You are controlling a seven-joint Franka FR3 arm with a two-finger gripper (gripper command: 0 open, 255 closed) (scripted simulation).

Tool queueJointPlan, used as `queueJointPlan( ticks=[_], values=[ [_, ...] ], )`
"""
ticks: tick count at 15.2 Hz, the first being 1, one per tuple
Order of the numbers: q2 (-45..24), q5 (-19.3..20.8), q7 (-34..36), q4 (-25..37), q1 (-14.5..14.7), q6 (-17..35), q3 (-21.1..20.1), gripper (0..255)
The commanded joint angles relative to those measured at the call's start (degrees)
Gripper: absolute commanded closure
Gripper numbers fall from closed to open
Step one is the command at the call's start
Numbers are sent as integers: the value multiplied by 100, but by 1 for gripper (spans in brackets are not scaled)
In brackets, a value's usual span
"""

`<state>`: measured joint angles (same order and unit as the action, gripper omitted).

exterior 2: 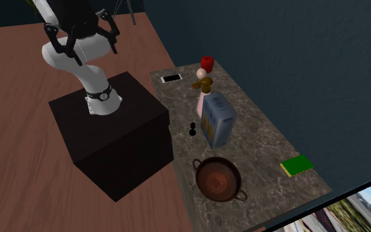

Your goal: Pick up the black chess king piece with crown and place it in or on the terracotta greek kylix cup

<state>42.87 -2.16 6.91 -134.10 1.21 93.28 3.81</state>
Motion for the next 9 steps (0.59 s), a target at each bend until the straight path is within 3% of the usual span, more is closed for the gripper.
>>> queueJointPlan(
  ticks=[1,9],
  values=[
    [0,0,0,0,0,0,0,0],
    [-226,-471,174,-1234,272,1456,-267,0]
  ],
)
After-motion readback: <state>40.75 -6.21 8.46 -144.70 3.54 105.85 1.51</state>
